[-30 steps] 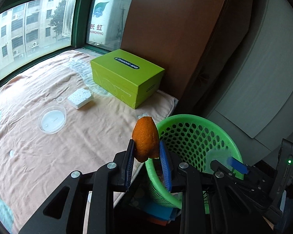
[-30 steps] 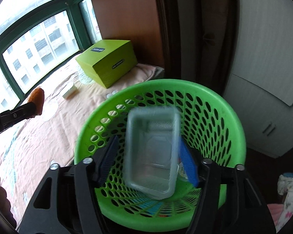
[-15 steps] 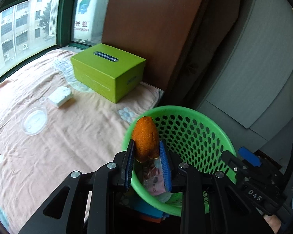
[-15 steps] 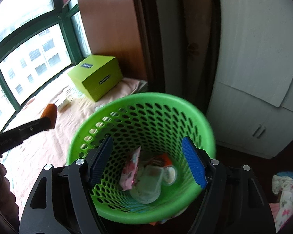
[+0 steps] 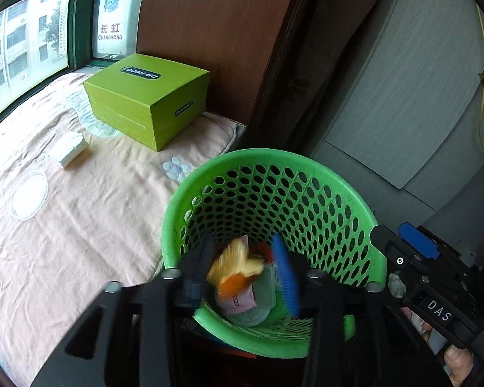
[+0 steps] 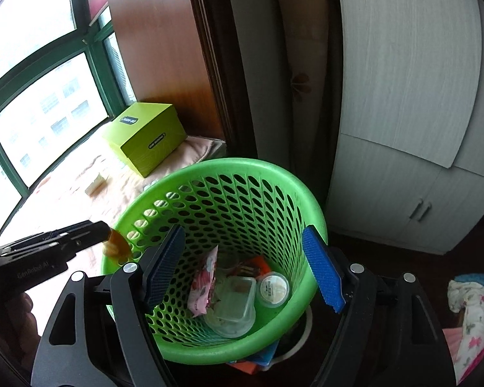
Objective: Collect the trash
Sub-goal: 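Move both tools back toward the round clear lid and foam block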
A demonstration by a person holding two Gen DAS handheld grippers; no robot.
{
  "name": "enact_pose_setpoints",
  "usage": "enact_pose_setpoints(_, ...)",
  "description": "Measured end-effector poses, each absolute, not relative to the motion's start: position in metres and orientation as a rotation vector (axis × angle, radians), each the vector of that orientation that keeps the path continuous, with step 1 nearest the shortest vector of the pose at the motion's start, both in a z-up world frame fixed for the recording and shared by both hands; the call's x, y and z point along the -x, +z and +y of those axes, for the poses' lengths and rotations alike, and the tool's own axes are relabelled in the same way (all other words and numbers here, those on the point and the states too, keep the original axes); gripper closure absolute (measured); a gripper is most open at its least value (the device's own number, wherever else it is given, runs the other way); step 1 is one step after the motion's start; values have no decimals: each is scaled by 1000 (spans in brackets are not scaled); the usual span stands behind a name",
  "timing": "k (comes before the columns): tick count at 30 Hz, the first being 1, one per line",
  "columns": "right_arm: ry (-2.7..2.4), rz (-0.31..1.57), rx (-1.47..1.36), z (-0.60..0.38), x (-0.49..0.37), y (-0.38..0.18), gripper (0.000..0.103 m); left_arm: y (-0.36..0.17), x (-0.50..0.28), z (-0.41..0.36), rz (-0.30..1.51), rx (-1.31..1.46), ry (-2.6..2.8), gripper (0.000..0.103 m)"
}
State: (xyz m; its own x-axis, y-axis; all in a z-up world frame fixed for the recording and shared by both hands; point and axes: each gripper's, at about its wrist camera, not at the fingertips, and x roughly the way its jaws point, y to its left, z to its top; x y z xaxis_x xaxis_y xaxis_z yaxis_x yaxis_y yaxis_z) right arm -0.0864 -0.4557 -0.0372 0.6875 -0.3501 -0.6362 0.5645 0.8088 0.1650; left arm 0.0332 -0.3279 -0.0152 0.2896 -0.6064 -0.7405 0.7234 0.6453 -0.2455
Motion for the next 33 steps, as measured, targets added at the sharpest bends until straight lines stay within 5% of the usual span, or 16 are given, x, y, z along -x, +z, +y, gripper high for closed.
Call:
enact_pose_setpoints(21,-400,642,-322,-420,43,-29,26,-15,-102,-245,896,-100,-642,44)
enact_pose_setpoints(28,-342,651,-303,-405,17,-26,25,-27,-154,-212,894,-126,-513,22)
enact_pose_setpoints(33,-302,659,-290,-393,-3,-24,25,-42,-191,-194,919,-147,-468,16)
